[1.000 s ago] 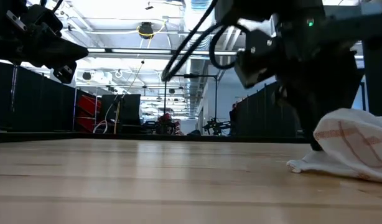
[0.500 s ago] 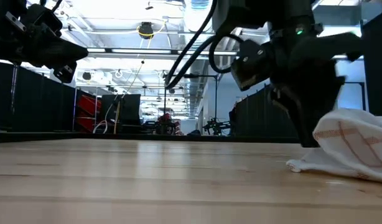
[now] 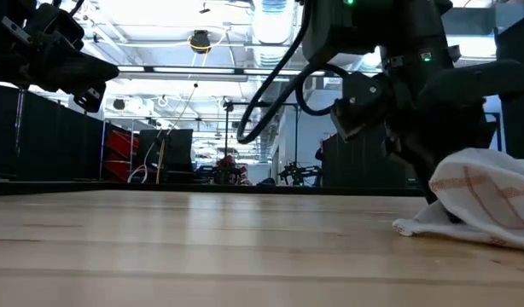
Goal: Roll towel
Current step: Prepare the white patterned towel
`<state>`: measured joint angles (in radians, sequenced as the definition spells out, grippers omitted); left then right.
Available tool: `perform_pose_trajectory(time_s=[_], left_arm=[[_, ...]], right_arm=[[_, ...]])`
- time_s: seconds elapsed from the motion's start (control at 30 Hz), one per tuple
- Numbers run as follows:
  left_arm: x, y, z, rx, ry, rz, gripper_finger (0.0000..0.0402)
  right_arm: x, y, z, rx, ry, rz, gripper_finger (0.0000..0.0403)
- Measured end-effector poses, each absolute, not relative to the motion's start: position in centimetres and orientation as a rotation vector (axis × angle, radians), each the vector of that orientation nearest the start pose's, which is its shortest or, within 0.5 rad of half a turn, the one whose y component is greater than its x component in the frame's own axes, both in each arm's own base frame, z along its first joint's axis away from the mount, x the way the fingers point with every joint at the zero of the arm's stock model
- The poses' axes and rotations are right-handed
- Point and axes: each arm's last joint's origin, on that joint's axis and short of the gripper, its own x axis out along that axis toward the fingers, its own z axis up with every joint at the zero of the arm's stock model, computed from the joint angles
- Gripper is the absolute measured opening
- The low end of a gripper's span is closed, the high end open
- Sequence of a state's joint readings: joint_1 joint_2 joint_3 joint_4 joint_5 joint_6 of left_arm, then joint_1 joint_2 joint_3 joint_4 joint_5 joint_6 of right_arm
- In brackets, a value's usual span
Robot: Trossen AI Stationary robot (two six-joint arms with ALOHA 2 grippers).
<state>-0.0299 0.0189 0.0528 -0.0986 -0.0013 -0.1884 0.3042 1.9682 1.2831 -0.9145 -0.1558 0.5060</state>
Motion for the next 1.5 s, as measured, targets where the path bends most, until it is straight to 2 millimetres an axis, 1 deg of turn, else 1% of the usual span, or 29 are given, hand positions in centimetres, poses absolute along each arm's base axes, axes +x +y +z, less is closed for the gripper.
perform_pose_trajectory(time_s=[0.07,0.1,0.13,0.17,0.23,0.3,0.37,0.5,0.57,0.63,0.67,0.73,0.83,0.9,0.93,1.0,1.07,1.13,1.2,1.23,1.3,1.4,1.47,1.5], left_arm=[[9.5,-0.3,17.1,-0.187,0.067,-0.022,0.0000],[9.5,-0.3,17.1,-0.186,0.067,-0.022,0.0000],[9.5,-0.3,17.1,-0.187,0.067,-0.022,0.0000],[9.5,-0.3,17.1,-0.187,0.067,-0.022,0.0000],[9.5,-0.3,17.0,-0.191,0.067,-0.022,0.0000],[9.5,-0.3,17.0,-0.199,0.067,-0.022,0.0000],[9.5,-0.3,17.0,-0.211,0.067,-0.022,0.0000],[9.5,-0.3,17.0,-0.238,0.068,-0.021,0.0000],[9.5,-0.3,17.0,-0.263,0.068,-0.020,0.0000],[9.5,-0.3,17.0,-0.281,0.068,-0.019,0.0000],[9.5,-0.3,17.0,-0.282,0.068,-0.019,0.0000],[9.5,-0.3,17.0,-0.282,0.068,-0.019,0.0000],[9.5,-0.3,17.0,-0.274,0.068,-0.019,0.0000],[9.5,-0.3,17.0,-0.268,0.068,-0.019,0.0000],[9.5,-0.3,17.0,-0.268,0.069,-0.019,0.0000],[9.5,-0.3,17.0,-0.276,0.068,-0.019,0.0000],[9.5,-0.3,17.0,-0.281,0.066,-0.019,0.0000],[9.5,-0.3,17.0,-0.287,0.066,-0.019,0.0000],[9.6,-0.3,17.0,-0.294,0.064,-0.018,0.0000],[9.6,-0.3,17.0,-0.292,0.063,-0.019,0.0000],[9.6,-0.3,17.0,-0.279,0.062,-0.018,0.0000],[9.6,-0.3,17.0,-0.281,0.062,-0.016,0.0000],[9.6,-0.3,17.1,-0.281,0.060,-0.015,0.0000],[9.6,-0.3,17.1,-0.279,0.059,-0.015,0.0000]], right_arm=[[33.1,10.8,14.2,0.268,1.643,-0.054,0.0083],[33.1,10.9,14.2,0.268,1.639,-0.048,0.0058],[33.2,10.8,14.2,0.278,1.636,-0.023,0.0033],[33.4,10.8,14.2,0.297,1.628,0.015,0.0017],[33.7,10.7,14.3,0.335,1.615,0.042,0.0007],[34.2,10.4,14.9,0.348,1.594,0.046,0.0002],[35.4,9.8,16.1,0.357,1.538,0.062,0.0001],[38.3,8.4,19.7,0.353,1.348,0.116,0.0001],[39.7,7.3,21.5,0.346,1.249,0.117,0.0000],[40.6,5.9,23.0,0.328,1.179,0.096,0.0000],[40.8,5.1,23.4,0.323,1.159,0.082,0.0000],[41.1,3.3,23.7,0.322,1.146,0.048,0.0000],[41.6,0.6,24.2,0.300,1.094,-0.073,0.0000],[42.1,-0.9,25.9,0.247,1.007,-0.127,0.0000],[42.2,-1.7,26.9,0.209,0.978,-0.166,0.0000],[41.2,-3.8,29.1,0.162,0.970,-0.307,0.0000],[40.6,-6.0,31.0,0.149,0.909,-0.359,0.0000],[40.6,-6.8,32.6,0.098,0.823,-0.309,0.0000],[40.8,-6.1,34.2,0.064,0.764,-0.182,0.0000],[40.8,-5.7,34.7,0.059,0.757,-0.155,0.0000],[40.6,-5.6,34.6,0.062,0.790,-0.149,0.0000],[39.5,-7.6,34.4,0.028,0.859,-0.335,0.0000],[38.6,-8.5,35.2,0.031,0.853,-0.376,0.0000],[38.4,-8.3,35.6,0.035,0.836,-0.365,0.0000]])
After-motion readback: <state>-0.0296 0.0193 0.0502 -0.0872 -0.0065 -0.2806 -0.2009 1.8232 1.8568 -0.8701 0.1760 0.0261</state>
